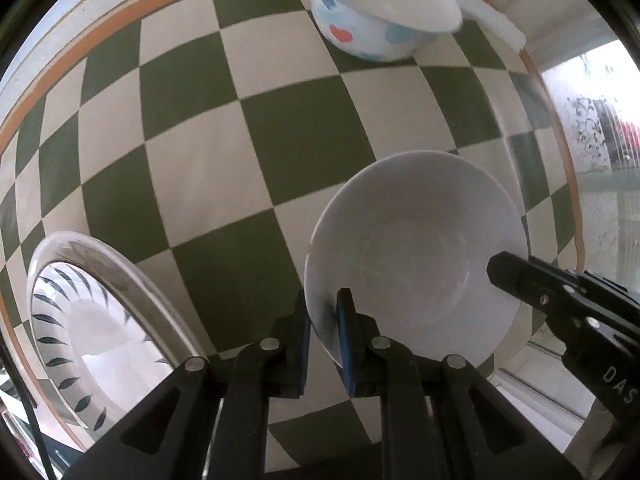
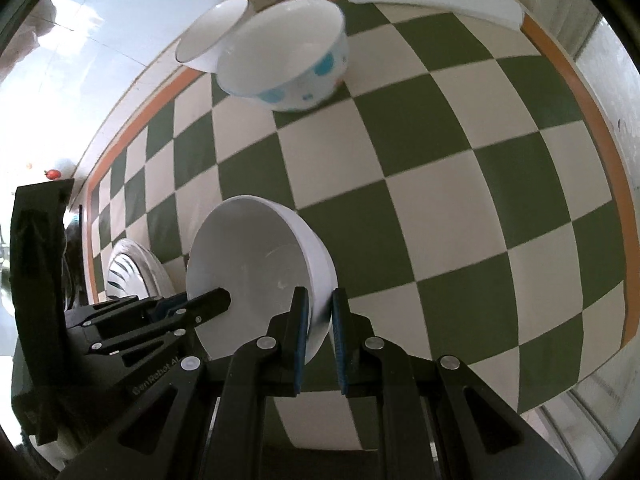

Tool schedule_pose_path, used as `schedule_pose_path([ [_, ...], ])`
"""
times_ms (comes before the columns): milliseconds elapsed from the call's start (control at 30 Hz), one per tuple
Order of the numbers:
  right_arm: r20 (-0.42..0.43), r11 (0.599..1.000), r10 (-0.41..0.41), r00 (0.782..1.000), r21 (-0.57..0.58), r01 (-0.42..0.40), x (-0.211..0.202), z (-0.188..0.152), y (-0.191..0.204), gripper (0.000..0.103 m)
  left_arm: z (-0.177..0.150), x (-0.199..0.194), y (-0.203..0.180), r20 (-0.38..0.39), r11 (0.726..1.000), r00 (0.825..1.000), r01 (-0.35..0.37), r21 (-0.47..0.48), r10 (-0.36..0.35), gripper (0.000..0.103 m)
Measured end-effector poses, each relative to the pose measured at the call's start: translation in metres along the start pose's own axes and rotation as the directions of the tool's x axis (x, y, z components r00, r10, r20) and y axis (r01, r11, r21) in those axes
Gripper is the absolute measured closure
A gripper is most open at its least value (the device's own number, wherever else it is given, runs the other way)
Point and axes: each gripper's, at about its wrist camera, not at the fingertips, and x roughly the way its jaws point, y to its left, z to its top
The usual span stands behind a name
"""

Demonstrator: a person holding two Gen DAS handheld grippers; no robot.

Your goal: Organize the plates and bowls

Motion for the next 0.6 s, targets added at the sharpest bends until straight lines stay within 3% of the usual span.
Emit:
schedule_pose_path([
  [200,-0.019,1.0,-0.003,1.0,-0.005,0.003,0.007,-0.003,-0.009,0.089,0.003,0.007,-0.014,0.002,0.999,1.0,-0.029,0.016,0.029,0.091],
  [600,-0.037,0.999,-0.029,0.999,-0.027,0.028,0.013,0.001,-0.006,0.089,0.006,0.008,-0.015,-0.008,1.0,1.0,-0.02,0.01,0.02,0.091],
])
